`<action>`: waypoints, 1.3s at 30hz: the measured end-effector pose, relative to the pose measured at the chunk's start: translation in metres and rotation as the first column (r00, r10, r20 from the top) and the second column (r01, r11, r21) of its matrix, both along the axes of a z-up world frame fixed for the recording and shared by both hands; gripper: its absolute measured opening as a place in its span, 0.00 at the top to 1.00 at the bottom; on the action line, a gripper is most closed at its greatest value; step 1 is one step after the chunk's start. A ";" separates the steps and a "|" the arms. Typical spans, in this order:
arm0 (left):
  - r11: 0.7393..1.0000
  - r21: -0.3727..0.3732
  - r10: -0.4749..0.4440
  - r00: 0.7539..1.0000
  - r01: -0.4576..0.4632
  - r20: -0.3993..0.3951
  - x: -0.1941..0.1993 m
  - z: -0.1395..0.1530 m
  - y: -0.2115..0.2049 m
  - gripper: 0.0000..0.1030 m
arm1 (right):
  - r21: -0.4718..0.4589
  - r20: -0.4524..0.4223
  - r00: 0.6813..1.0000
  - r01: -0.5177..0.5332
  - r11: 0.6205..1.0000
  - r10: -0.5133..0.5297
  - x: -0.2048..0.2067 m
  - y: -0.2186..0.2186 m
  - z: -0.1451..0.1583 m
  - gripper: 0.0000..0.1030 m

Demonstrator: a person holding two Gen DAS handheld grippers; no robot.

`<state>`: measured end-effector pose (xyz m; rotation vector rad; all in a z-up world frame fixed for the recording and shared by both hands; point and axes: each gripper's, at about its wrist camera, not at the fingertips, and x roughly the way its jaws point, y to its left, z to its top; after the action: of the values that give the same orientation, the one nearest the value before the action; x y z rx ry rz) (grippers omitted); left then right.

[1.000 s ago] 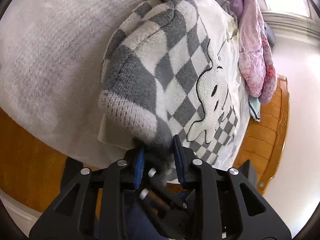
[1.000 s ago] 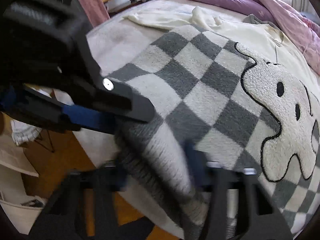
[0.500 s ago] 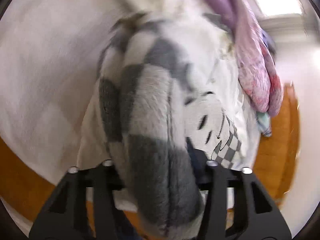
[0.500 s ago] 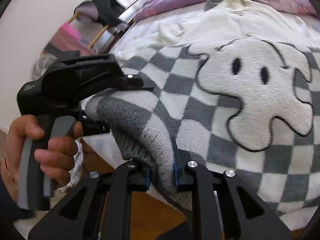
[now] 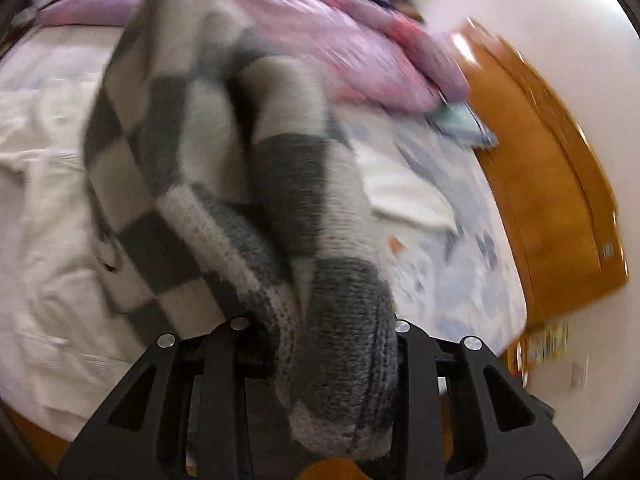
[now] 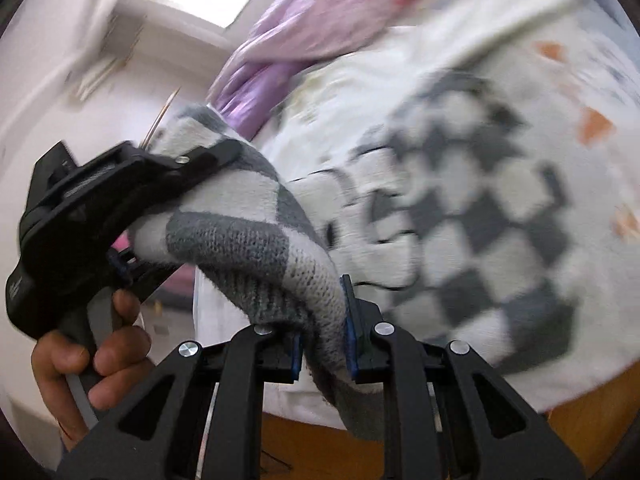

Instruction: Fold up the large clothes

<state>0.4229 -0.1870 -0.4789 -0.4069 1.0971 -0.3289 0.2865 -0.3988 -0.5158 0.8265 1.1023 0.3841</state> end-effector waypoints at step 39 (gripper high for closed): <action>0.970 0.243 0.042 0.991 -0.009 -0.130 0.072 -0.089 0.074 0.38 | -0.247 0.034 0.995 -0.079 0.966 0.090 0.092 -0.044 0.032 0.65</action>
<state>0.4954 -0.1128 -0.5684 -0.2281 1.2467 -0.1429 0.3781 -0.4423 -0.4835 0.5505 1.1195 0.3277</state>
